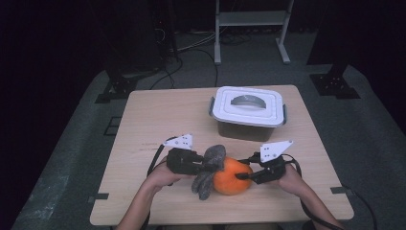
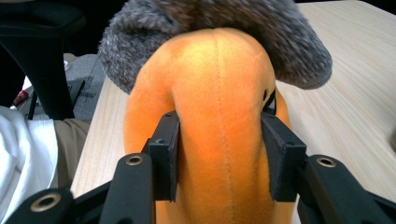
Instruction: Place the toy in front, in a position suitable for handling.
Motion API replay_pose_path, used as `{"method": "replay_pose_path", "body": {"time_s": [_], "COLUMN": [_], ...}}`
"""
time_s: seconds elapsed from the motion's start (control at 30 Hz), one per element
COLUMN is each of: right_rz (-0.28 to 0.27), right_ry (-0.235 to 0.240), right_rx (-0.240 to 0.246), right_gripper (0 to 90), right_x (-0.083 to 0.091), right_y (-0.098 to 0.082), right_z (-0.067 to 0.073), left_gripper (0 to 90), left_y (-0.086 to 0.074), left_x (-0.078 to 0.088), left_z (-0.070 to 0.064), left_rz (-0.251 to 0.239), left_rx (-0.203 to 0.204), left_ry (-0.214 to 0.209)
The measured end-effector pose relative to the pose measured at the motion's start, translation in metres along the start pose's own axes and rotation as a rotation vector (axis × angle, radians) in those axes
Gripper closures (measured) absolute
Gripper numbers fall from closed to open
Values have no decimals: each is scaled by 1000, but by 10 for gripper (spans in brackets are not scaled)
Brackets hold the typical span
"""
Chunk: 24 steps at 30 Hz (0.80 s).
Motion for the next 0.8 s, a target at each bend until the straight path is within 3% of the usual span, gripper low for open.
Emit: {"method": "replay_pose_path", "body": {"time_s": [0.17, 0.27, 0.33, 0.43, 0.53, 0.67, 0.77, 0.8], "right_rz": [-13, 38, 76, 73, 88, 92, 98, 78], "right_ry": [-17, -34, -57, -109, -156, -168, -155, -139], "right_rx": [-35, -116, -112, -119, -111, -128, -78, -66], "right_gripper": [478, 325, 269, 224, 182, 176, 295, 347], "right_x": [6, 10, 15, 20, 15, 9, 3, 3], "right_y": [-4, 2, 5, 9, 6, 9, 4, 2], "right_z": [-8, -5, 0, 8, 11, 14, 11, 8], "left_gripper": [739, 742, 743, 744, 744, 744, 744, 747], "left_y": [3, 8, 10, 14, 16, 15, 13, 14], "left_x": [-8, -15, -17, -24, -29, -33, -31, -29], "left_z": [1, 2, 2, 0, -2, -4, -4, -3], "left_rz": [20, 28, 26, 18, 23, 41, 47, 44], "left_rx": [-2, -1, -1, -2, -3, -5, -7, -10], "left_ry": [19, 31, 23, 9, 5, -3, 1, 5]}}
Point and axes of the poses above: each handheld gripper's, and its own axes: x roughly backward along the jaws, y roughly out of its top, z roughly to its left, the point moved 8 cm from there along -x, roughly forward along the jaws, and after that the axes turned 1 degree about y, right-handed, at the moved point
